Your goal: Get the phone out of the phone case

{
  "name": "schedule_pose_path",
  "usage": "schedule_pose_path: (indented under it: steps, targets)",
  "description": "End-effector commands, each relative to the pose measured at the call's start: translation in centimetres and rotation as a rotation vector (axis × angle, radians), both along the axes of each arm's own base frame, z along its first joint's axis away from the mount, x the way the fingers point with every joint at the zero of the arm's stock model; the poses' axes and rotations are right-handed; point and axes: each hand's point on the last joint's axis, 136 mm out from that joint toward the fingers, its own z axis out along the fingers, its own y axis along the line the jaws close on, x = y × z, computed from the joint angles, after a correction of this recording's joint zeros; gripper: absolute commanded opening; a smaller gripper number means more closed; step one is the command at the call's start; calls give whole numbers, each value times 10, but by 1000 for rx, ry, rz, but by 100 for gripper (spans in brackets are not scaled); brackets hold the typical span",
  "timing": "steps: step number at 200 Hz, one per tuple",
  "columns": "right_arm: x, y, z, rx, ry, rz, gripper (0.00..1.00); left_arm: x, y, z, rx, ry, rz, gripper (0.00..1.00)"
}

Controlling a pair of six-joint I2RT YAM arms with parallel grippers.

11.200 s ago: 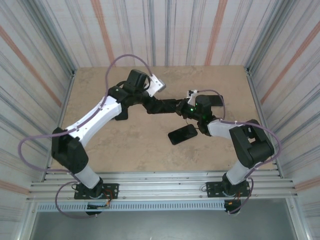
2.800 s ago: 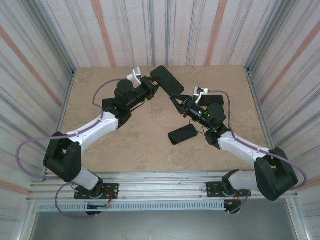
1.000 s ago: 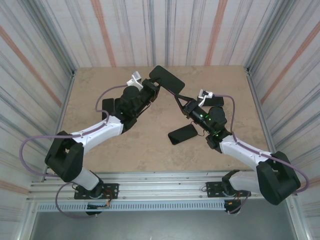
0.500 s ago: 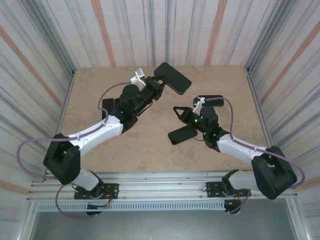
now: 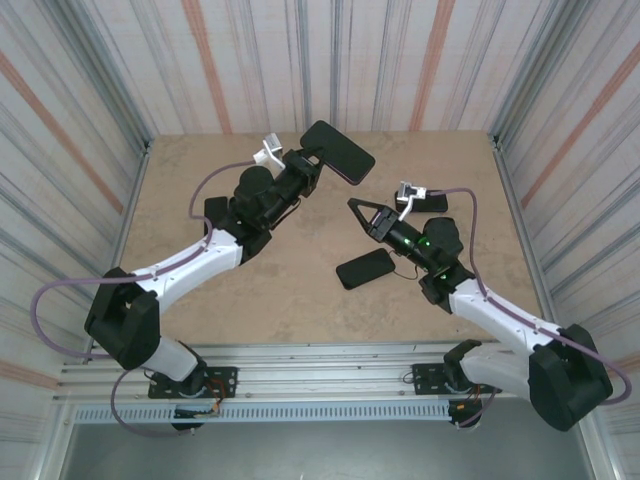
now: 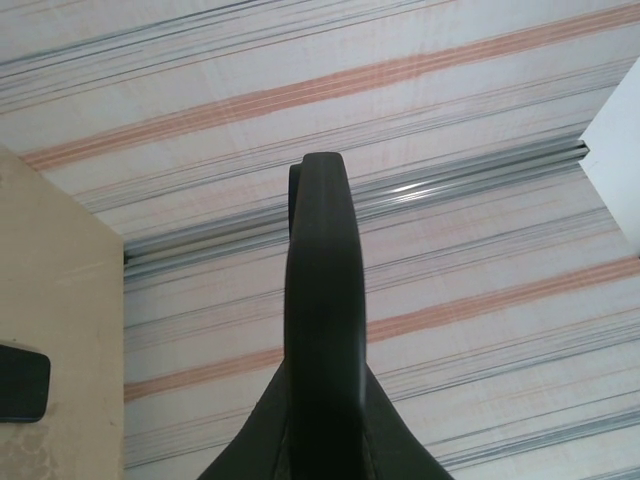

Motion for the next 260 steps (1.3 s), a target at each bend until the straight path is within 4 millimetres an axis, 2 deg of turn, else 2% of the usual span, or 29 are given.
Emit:
schedule_pose_path:
  steps: [1, 20, 48, 80, 132, 214, 260]
  targets:
    - [-6, -1, 19, 28, -61, 18, 35, -8, 11, 32, -50, -87, 15, 0]
    - [-4, -3, 30, 58, -64, 15, 35, -8, 7, 30, -59, -80, 1, 0]
    - [7, -10, 29, 96, -23, -7, 33, -8, 4, 29, -69, -71, -12, 0]
    - [9, -5, 40, 118, -48, 24, 33, -8, -1, 28, -78, -60, -28, 0]
    - [15, -2, 39, 125, -33, 28, 32, -9, -3, 30, -84, -60, -41, 0]
    - [30, -3, 1, 65, 45, -3, 26, -13, -5, 34, -142, -25, -77, 0]
    - [37, -7, -9, 68, 88, -15, 23, -19, -9, 42, -163, -30, -106, 0]
